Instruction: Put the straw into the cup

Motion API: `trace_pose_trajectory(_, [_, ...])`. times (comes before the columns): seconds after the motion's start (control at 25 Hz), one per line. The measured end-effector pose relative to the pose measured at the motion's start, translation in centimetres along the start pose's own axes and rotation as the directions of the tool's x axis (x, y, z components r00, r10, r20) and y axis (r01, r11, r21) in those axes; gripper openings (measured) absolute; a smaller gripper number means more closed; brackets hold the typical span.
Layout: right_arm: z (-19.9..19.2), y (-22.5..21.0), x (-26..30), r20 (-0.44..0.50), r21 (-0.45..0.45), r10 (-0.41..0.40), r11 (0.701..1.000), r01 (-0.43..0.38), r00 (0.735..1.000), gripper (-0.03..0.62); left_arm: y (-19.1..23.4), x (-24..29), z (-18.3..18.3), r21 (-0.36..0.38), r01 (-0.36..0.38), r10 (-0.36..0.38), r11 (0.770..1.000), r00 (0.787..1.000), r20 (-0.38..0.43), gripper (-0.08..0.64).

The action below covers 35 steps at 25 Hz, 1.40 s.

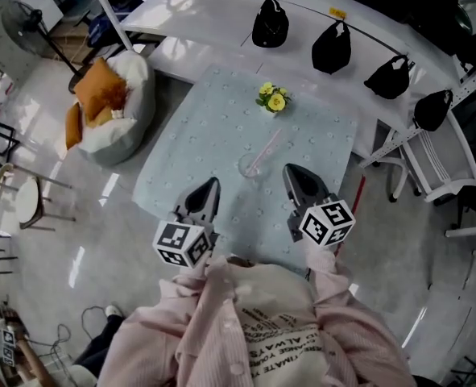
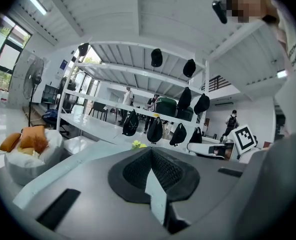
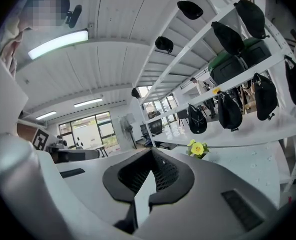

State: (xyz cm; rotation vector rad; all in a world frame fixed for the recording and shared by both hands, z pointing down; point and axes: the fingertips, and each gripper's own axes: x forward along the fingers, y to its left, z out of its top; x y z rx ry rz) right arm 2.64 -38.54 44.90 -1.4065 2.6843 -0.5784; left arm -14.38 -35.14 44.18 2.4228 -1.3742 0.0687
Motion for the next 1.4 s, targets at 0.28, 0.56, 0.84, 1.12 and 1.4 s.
trace_pose_trajectory(0.28, [2.3,-0.1,-1.3,0.067,-0.014,-0.022,1.0,0.023,0.997,0.0,0.3,-1.2,2.2,0.04,-0.03,0.027,0.999,0.997,0.066,-0.002])
trace_pose_trajectory(0.56, [3.5,0.4,-1.5,0.097,-0.034,-0.016,0.999,0.019,0.995,0.0,0.8,-1.8,3.0,0.043,-0.054,0.05,0.998,0.995,0.092,-0.002])
trace_pose_trajectory(0.84, [3.8,0.3,-1.5,0.102,-0.045,-0.035,0.998,0.04,0.994,0.0,1.0,-1.8,2.8,0.055,-0.057,0.052,0.997,0.995,0.089,-0.002])
trace_pose_trajectory(1.12, [3.7,0.5,-1.4,0.1,-0.057,-0.035,0.998,0.041,0.994,0.0,1.3,-1.8,2.5,0.063,-0.06,0.055,0.996,0.995,0.078,-0.002])
trace_pose_trajectory(1.4, [3.4,0.2,-1.0,0.093,-0.039,-0.038,0.998,0.042,0.995,0.0,1.6,-1.6,2.4,0.061,-0.065,0.06,0.996,0.996,0.07,-0.002])
